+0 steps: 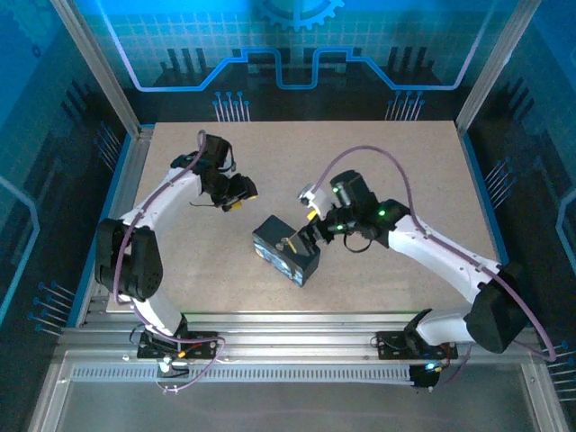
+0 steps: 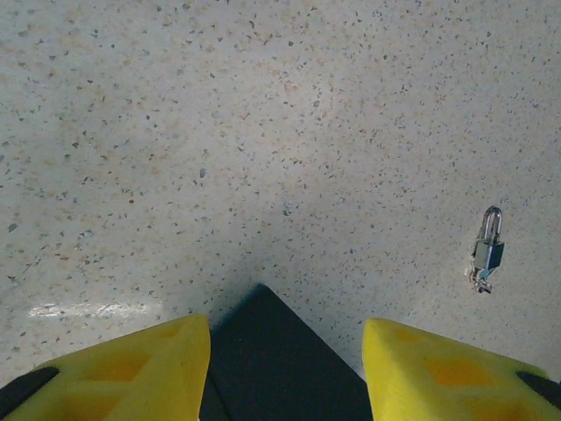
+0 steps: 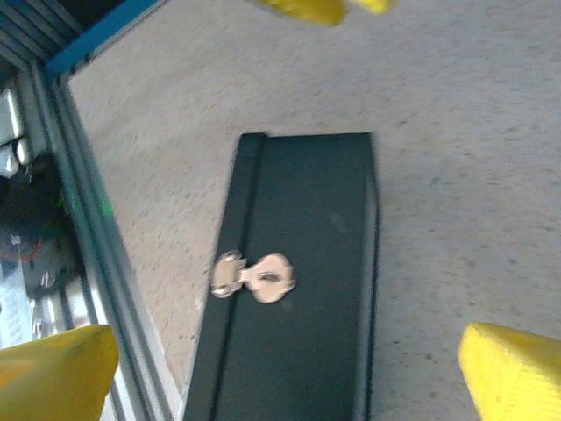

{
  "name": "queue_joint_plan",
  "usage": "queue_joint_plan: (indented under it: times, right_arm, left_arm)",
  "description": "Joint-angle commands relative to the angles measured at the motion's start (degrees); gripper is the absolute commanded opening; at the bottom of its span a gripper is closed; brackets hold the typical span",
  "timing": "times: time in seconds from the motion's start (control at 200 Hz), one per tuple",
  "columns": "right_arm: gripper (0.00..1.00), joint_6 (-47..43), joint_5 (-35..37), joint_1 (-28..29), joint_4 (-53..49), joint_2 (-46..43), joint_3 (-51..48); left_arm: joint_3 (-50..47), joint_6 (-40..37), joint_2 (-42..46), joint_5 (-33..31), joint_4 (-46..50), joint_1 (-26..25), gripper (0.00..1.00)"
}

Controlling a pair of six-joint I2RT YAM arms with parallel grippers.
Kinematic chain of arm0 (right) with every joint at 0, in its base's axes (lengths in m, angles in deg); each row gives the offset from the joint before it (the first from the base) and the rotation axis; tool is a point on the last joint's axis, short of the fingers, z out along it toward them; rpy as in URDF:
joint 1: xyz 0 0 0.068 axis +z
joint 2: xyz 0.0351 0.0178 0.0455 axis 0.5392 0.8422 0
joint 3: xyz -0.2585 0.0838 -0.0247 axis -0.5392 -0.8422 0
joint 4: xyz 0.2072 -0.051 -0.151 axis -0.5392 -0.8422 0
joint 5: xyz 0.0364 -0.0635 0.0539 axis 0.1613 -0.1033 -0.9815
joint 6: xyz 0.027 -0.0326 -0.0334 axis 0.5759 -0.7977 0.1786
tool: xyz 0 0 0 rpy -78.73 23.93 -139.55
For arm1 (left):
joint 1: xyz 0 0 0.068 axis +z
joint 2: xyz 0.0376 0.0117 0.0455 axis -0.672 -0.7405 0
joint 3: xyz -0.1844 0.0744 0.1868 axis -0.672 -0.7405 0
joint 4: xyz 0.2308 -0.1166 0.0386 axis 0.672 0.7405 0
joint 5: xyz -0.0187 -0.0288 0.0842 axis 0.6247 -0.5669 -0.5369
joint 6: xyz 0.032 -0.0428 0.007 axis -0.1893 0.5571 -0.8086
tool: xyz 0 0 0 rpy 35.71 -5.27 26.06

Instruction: Unlock the padlock with the key

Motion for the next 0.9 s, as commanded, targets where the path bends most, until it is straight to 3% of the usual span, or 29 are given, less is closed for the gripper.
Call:
queue_joint_plan:
  times: [0.0,0.295,0.89]
  right_arm:
    - [1.00,-5.0,6.0,4.0,-6.3,3.1,2.8]
    - [1.00,-5.4,20.2,10.9,-10.0,9.0,4.6]
    - [1.00,-2.7,27.4,11.8,-6.8,4.6,4.4]
  left_arm:
    - [-1.2,-0.1,2.3,-0.5,1.1,0.4,0.51]
    - [-1.2,-0.4,3.0,-0.1,1.3,0.4,0.50]
    - [-1.1,0.2,2.6,1.0,0.2,0.4,0.50]
